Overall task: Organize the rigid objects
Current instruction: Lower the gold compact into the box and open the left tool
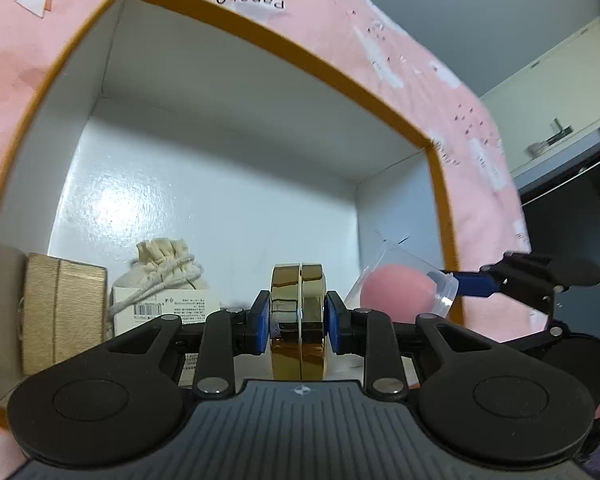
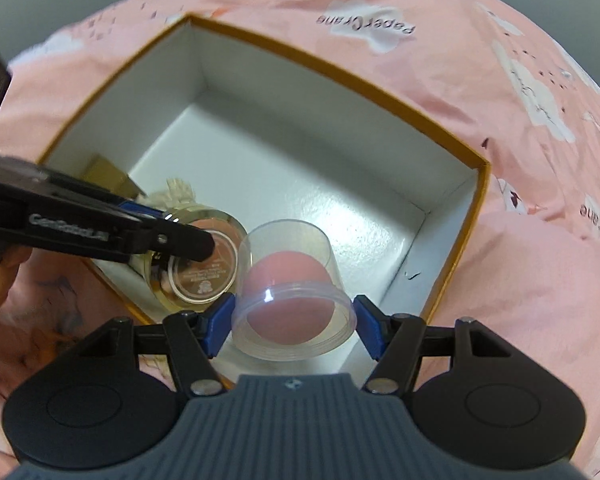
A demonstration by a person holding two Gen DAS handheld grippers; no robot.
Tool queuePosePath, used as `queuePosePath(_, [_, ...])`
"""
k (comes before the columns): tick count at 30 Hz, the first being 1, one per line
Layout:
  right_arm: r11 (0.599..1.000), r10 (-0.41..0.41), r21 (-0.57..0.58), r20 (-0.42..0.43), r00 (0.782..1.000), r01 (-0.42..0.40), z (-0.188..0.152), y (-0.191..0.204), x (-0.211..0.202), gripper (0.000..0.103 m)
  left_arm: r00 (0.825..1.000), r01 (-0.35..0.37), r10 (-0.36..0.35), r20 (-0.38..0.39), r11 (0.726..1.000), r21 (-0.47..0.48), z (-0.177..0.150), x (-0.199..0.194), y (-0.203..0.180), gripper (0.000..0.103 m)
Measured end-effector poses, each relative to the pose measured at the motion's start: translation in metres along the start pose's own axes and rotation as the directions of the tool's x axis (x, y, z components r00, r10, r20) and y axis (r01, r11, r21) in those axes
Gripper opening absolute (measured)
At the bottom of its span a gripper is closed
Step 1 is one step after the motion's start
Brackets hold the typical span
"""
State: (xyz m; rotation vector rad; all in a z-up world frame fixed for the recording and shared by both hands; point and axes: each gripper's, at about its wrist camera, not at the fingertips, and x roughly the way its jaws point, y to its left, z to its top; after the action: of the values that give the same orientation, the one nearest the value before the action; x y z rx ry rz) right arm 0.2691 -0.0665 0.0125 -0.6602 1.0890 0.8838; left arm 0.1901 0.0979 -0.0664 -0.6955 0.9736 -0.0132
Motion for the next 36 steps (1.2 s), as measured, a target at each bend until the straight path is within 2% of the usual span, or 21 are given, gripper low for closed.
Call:
queuePosePath(8, [0.988, -0.019, -0.154, -0.099, 0.995, 0.004, 0.002, 0.011, 0.020, 0.064, 0.998, -0.026, 0.024, -0.051, 0.999, -0.040, -0.004, 0.020, 0.005, 0.031])
queuePosePath(11, [0.984, 0.005, -0.179, -0.097, 0.995, -0.022, 0.005, 0.015, 0.018, 0.064, 0.998, -0.032, 0.030, -0.055, 0.999, -0.036, -0.005, 0.023, 0.006, 0.031])
queuePosePath(18, [0.979, -0.008, -0.205, -0.112, 0.994, -0.015, 0.012, 0.015, 0.020, 0.064, 0.998, -0.020, 0.016, -0.068, 0.999, -0.050, 0.000, 0.025, 0.009, 0.031])
queuePosePath(22, [0.973, -0.053, -0.229, -0.163, 0.985, 0.014, 0.015, 0.016, 0.032, 0.064, 0.996, -0.040, 0.038, -0.079, 0.999, -0.027, 0.002, 0.025, 0.006, 0.032])
queuePosePath(27, [0.966, -0.055, -0.260, -0.212, 0.976, -0.002, 0.021, 0.013, 0.039, 0.064, 0.991, -0.128, 0.129, -0.029, 0.991, 0.051, 0.002, 0.019, -0.005, 0.037])
queuePosePath(33, [0.950, -0.091, -0.312, -0.257, 0.962, 0.006, 0.028, 0.013, 0.044, 0.064, 0.991, -0.135, 0.134, 0.026, 0.986, 0.100, 0.001, 0.004, -0.007, 0.037])
queuePosePath(36, [0.937, -0.111, -0.348, -0.293, 0.950, 0.002, 0.029, 0.014, 0.045, 0.064, 0.993, -0.104, 0.099, 0.057, 0.992, 0.079, 0.003, -0.008, -0.001, 0.036])
